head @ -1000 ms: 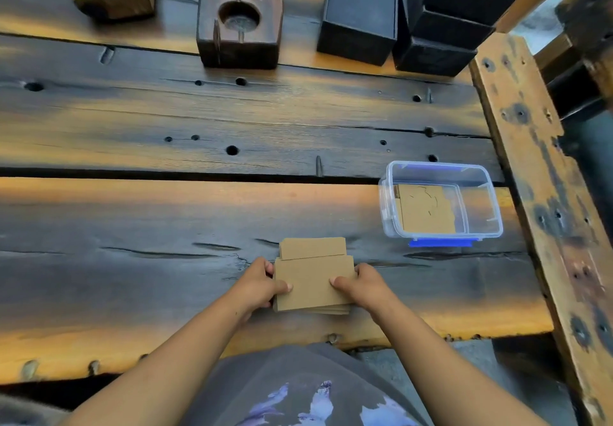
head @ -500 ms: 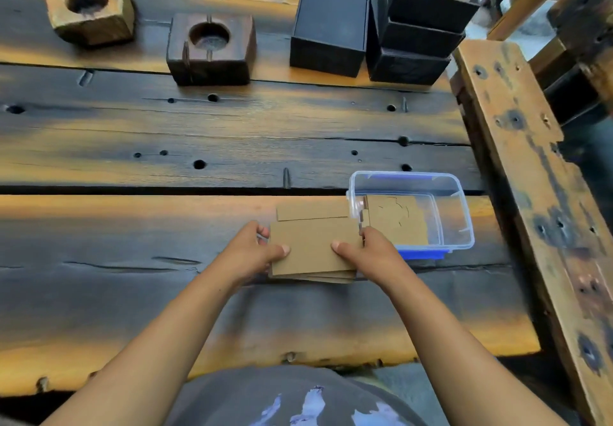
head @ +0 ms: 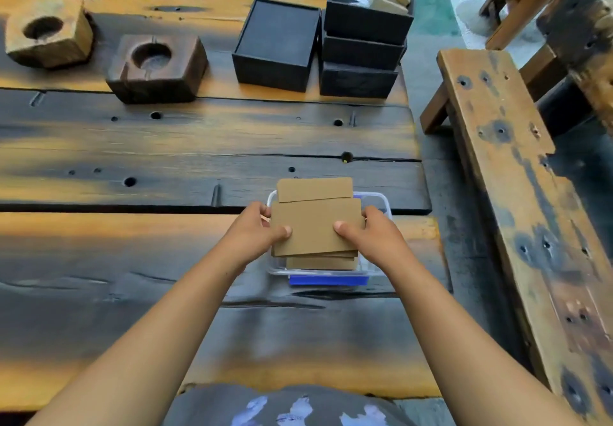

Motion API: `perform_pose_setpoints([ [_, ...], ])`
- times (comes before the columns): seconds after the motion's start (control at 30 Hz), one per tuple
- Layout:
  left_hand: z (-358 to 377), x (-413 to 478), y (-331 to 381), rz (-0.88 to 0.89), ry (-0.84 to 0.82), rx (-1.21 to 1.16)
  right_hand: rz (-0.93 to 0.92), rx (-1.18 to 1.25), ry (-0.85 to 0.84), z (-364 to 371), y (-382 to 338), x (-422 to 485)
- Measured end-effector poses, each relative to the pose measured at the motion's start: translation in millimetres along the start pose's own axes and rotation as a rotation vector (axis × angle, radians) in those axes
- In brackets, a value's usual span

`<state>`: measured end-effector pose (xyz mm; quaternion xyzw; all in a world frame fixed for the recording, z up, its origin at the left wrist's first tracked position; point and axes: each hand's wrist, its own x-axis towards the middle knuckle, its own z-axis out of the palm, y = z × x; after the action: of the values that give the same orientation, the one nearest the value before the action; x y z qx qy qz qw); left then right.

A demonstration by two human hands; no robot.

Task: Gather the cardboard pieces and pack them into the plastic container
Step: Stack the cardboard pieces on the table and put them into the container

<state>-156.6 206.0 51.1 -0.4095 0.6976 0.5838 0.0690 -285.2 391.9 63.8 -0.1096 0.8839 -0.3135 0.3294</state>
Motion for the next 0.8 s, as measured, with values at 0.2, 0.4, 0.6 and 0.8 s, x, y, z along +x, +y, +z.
perform_pose_setpoints([
  [0.2,30.8,19.1,5.9,-0.042,0.006,0.088,0.036,-0.041,-0.022,-7.3,21.0,19.7],
  [0.4,59.6,30.4,1.4,-0.107,0.022,0.289,0.119,-0.116,-0.038,8.9,40.2,29.1],
  [0.6,64.7,35.7,-7.5,-0.207,-0.031,0.353,0.197,-0.196,-0.087,28.6,50.2,35.5],
  [0.8,63.9,43.0,-8.6,-0.26,-0.078,0.454,0.198,-0.25,-0.148,32.1,48.6,41.1],
])
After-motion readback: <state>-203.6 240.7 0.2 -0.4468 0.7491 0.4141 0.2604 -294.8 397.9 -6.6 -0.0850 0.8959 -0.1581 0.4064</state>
